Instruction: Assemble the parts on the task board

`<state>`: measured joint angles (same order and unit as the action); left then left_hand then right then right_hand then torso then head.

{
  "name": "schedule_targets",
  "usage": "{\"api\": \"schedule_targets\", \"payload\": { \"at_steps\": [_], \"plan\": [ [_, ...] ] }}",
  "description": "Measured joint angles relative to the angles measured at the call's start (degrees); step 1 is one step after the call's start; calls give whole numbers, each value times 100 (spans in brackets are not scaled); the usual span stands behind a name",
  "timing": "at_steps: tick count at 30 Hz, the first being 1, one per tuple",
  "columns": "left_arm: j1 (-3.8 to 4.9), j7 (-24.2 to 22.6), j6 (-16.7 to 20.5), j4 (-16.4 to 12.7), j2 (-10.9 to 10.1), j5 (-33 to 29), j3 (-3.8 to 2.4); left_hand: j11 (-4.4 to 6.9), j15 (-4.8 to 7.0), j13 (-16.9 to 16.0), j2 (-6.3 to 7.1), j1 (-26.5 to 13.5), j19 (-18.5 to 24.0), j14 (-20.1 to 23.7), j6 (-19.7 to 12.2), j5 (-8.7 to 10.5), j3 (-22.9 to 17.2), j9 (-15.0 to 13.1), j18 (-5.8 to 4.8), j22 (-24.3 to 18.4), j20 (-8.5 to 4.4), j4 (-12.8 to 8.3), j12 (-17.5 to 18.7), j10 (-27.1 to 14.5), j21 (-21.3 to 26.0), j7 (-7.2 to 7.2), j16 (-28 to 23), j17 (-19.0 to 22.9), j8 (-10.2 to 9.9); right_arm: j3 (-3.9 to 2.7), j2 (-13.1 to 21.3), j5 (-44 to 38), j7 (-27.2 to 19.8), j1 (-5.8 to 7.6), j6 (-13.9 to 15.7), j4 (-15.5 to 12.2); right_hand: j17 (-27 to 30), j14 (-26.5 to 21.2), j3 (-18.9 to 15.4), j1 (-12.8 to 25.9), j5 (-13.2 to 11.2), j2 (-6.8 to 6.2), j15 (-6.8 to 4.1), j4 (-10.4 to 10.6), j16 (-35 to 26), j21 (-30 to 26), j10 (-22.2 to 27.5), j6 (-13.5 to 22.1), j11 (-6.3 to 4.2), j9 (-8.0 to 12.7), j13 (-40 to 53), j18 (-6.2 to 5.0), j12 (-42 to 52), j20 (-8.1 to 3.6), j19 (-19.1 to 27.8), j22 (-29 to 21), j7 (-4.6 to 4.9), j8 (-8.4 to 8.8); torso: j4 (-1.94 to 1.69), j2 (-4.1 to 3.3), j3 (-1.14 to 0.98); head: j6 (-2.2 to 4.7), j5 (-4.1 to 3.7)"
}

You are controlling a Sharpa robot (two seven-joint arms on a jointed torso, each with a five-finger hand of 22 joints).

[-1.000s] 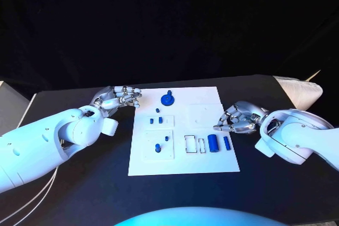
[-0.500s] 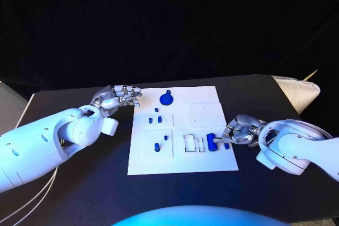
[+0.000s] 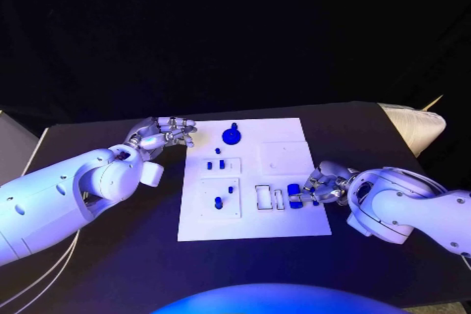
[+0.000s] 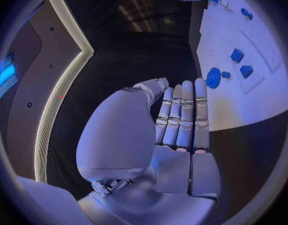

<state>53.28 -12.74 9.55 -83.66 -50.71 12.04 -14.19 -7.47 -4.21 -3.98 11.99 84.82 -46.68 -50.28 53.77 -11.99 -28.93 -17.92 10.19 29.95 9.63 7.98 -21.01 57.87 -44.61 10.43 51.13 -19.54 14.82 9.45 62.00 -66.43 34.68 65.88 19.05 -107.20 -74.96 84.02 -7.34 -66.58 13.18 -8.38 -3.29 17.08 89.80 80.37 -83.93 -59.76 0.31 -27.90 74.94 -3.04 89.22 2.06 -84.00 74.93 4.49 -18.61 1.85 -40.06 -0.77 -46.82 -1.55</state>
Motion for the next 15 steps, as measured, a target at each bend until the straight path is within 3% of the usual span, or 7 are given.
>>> {"api": "schedule_targets", "payload": {
  "at_steps": [8, 13, 15],
  "plan": [
    [0, 3, 0, -2, -10, -3, 0, 0, 0, 0, 0, 0, 0, 0, 0, 0, 0, 0, 0, 0, 0, 0, 0, 0, 0, 0, 0, 0, 0, 2, -184, -153, 105, -68, 38, 106, 0, 0, 0, 9, 0, 9, 0, 0, 0, 0, 0, 0, 0, -17, 0, 0, 0, 0, 0, -1, 0, -1, 0, -1, 0, -9, 5],
    [-1, 6, 0, -2, -14, -6, 0, 0, 0, 1, 0, 0, 0, 0, 0, 0, 0, 0, 0, 0, 0, 0, 0, 0, 0, 0, 0, 1, 0, -8, -290, -251, 141, -94, 56, 201, 1, 0, 0, 29, 0, 32, 0, 0, 0, 17, 0, -21, 0, -53, -1, -1, 0, 0, 0, -1, -14, -85, 0, 0, 0, -8, 11],
    [-1, 6, 0, -3, -16, -6, 0, 0, 0, 1, 0, 0, 0, 0, 0, 0, 0, 0, 0, 0, 0, 0, 0, 0, 0, 0, 0, 1, 0, -11, -317, -283, 145, -103, 57, 233, 1, -13, 0, -36, 51, 97, -13, 0, 0, 27, 0, -38, 0, -58, -1, -1, 0, 0, 0, -1, -16, -99, 0, 1, 0, -8, 15]
  ]
}}
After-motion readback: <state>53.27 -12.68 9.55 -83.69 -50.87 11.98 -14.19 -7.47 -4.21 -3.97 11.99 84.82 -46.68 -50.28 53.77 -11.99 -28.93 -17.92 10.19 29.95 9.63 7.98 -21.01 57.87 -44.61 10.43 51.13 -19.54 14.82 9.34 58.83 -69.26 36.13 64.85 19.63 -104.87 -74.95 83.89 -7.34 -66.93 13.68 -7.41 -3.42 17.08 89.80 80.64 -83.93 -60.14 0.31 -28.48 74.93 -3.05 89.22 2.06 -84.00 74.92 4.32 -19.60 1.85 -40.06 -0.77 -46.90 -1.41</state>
